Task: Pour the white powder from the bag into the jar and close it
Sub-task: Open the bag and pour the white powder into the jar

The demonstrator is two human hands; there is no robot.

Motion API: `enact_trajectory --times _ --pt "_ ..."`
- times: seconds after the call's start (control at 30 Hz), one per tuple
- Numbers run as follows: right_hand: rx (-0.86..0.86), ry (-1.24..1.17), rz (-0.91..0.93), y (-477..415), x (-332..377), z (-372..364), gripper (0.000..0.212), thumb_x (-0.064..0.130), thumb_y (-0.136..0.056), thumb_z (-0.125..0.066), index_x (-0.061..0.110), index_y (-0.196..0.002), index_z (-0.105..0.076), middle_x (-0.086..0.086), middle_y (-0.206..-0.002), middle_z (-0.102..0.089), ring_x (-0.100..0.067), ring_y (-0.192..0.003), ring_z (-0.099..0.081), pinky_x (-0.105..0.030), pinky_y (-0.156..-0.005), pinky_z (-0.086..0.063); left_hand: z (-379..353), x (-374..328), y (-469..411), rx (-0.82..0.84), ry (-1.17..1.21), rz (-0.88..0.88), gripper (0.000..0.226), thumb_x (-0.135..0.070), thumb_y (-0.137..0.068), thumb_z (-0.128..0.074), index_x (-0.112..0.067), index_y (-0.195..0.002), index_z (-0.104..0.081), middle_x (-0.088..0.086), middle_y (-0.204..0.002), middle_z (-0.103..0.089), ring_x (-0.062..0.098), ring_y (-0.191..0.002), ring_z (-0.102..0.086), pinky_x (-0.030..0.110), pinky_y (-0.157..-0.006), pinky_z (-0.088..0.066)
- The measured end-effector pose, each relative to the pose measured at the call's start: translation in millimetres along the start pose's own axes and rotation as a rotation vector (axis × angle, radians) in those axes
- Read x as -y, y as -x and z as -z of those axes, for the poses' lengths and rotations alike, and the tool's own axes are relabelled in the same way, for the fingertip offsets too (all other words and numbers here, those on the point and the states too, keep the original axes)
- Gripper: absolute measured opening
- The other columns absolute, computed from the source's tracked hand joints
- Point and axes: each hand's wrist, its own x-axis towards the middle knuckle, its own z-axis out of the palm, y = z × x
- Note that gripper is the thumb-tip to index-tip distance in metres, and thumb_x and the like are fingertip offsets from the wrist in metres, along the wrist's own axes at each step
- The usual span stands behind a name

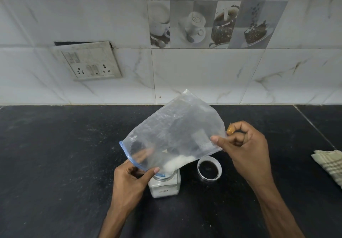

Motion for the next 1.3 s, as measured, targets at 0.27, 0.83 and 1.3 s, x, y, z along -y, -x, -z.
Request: enact_trajectory --times 0.27,0.83,1.3 --pt "0.017 -0.005 0.007 0.5 -1.3 -0.2 0.047 0.007 -0.066 -0.088 0.023 -0.089 -0.05 -0.002 -0.071 -0.076 -0.018 -0.07 -0.075 -0.039 -0.073 -0.058 0.2 -3.1 0.1 -0.019 0.013 0.0 0.047 0.004 -0.067 -0.084 -0.022 -0.105 -0.071 -0.022 -0.077 -0.076 -0.005 -0.065 -0.071 0.006 -0.06 -0.052" --pt "0.04 -0.106 0.081 2.1 5.6 -3.5 0.036 0.011 -0.074 -0.082 0.025 -0.088 -0.051 0.0 -0.075 -0.078 -0.017 -0.073 -0.076 -0.033 -0.07 -0.06 -0.1 -4.5 0.9 -0.011 -0.012 -0.011 0.046 0.001 -0.066 -0.086 -0.017 -0.107 -0.074 -0.006 -0.085 -0.077 -0.003 -0.06 -0.068 0.008 -0.059 -0.052" --pt "-0.019 -0.067 0.172 3.6 9.4 -6.3 0.035 0.01 -0.076 -0.081 0.025 -0.087 -0.051 0.005 -0.079 -0.078 -0.011 -0.077 -0.075 -0.026 -0.075 -0.056 -0.4 -3.7 0.5 -0.008 0.018 0.005 0.046 0.003 -0.066 -0.085 -0.015 -0.107 -0.074 -0.003 -0.091 -0.078 0.0 -0.069 -0.072 0.009 -0.062 -0.054"
